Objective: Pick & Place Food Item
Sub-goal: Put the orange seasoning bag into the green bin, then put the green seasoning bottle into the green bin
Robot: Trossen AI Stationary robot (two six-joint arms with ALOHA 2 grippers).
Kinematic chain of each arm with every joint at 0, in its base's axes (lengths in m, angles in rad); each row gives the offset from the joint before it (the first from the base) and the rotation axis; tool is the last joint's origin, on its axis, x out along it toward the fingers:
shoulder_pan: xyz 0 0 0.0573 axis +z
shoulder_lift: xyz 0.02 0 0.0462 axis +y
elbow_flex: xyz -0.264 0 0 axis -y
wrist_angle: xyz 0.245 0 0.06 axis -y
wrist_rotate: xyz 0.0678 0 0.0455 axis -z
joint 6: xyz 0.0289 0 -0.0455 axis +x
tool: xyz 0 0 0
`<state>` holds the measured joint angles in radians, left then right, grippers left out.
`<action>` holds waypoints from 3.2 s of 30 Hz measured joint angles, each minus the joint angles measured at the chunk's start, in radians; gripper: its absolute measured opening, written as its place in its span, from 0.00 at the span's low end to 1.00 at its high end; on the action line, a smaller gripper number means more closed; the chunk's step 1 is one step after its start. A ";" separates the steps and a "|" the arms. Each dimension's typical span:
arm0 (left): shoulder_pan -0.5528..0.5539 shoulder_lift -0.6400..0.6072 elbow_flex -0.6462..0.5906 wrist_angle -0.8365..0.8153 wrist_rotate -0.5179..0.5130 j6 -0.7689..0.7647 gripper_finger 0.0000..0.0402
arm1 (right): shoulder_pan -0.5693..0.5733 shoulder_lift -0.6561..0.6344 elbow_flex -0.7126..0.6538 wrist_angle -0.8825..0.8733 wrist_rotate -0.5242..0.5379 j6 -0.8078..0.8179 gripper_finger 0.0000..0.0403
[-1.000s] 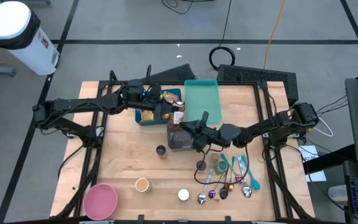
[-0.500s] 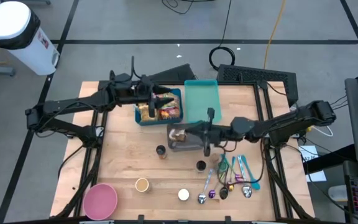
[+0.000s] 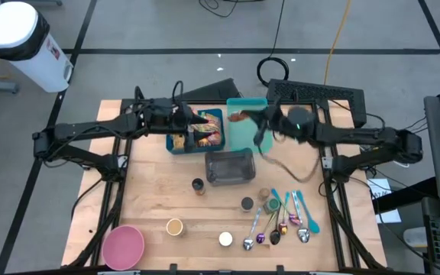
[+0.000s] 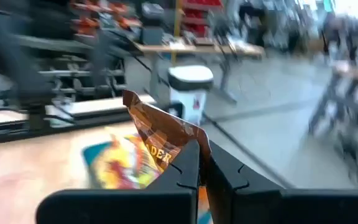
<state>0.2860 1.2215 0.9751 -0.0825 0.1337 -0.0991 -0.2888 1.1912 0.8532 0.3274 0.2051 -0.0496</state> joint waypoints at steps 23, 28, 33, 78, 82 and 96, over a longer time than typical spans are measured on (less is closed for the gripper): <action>-0.034 0.109 -0.021 0.071 -0.188 0.046 0.68 | -0.376 0.581 0.147 0.139 -0.259 0.143 0.00; -0.034 0.122 -0.021 0.070 -0.187 0.046 0.67 | -0.379 0.618 0.171 0.134 -0.258 0.143 0.01; -0.034 0.121 -0.021 0.066 -0.187 0.045 0.68 | -0.379 0.616 0.171 0.127 -0.225 0.143 0.08; -0.058 0.121 -0.021 0.084 -0.187 -0.041 0.67 | 0.434 0.222 0.170 -1.041 -0.243 0.575 0.60; -0.058 0.121 -0.021 0.085 -0.187 -0.041 0.67 | 0.434 0.269 0.171 -1.026 -0.315 0.591 0.60; -0.058 0.121 -0.021 0.086 -0.188 -0.040 0.67 | 0.440 0.346 0.171 -0.979 -0.390 0.595 0.60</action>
<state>0.2279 1.3422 0.9543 0.0036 -0.0540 -0.1394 0.1509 1.5376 1.0237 -0.6518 -0.1850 0.5451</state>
